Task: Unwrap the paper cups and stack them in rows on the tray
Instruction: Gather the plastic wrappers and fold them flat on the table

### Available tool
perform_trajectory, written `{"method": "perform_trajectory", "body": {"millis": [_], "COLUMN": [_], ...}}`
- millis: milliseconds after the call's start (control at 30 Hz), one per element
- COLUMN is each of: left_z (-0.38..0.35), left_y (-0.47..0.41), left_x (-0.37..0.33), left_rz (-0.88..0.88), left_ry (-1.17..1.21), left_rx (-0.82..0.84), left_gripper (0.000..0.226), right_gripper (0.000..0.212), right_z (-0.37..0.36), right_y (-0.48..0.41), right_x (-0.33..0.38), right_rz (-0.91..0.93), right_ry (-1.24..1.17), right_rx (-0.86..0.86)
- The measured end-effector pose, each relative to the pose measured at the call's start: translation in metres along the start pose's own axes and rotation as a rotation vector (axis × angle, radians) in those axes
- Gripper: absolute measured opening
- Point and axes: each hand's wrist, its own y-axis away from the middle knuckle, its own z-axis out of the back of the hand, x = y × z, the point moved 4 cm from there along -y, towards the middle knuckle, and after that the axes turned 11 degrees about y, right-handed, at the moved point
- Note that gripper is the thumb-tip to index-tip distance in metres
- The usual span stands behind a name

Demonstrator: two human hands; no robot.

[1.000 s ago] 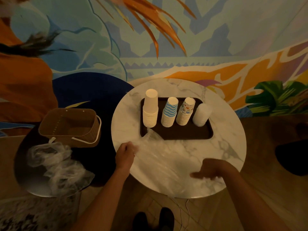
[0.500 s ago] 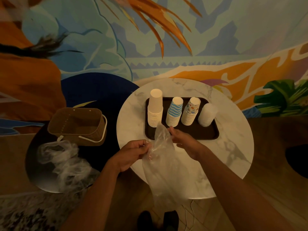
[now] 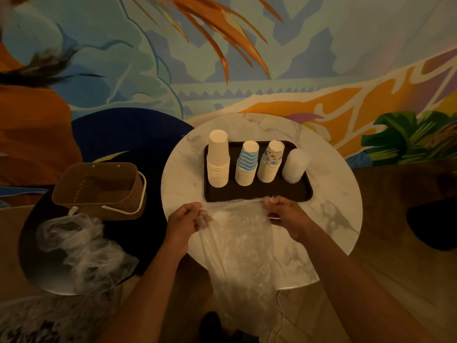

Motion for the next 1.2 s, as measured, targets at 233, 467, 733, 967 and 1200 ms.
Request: {"method": "perform_trajectory", "body": {"millis": [233, 467, 733, 967, 1200], "left_z": [-0.016, -0.023, -0.013, -0.021, -0.010], "left_y": [0.003, 0.007, 0.010, -0.001, -0.003], "left_x": [0.046, 0.046, 0.077, 0.091, 0.106], "left_rz": [0.230, 0.017, 0.251, 0.074, 0.249], "left_ry": [-0.281, -0.367, -0.311, -0.487, -0.658], "left_rx": [0.210, -0.015, 0.079, -0.036, 0.049], "left_gripper": [0.074, 0.034, 0.034, 0.042, 0.061], "right_gripper": [0.028, 0.034, 0.100, 0.041, 0.047], "right_z": [-0.003, 0.020, 0.012, 0.011, 0.023], "right_y": [-0.007, -0.005, -0.007, 0.019, 0.010], "right_x": [-0.018, -0.012, -0.046, -0.121, -0.128], "right_rz": [-0.042, 0.178, -0.292, -0.261, -0.212], "right_ry": [-0.048, 0.339, -0.106, 0.083, 0.198], "right_rx": [-0.218, -0.663, -0.185, -0.032, -0.262]}}
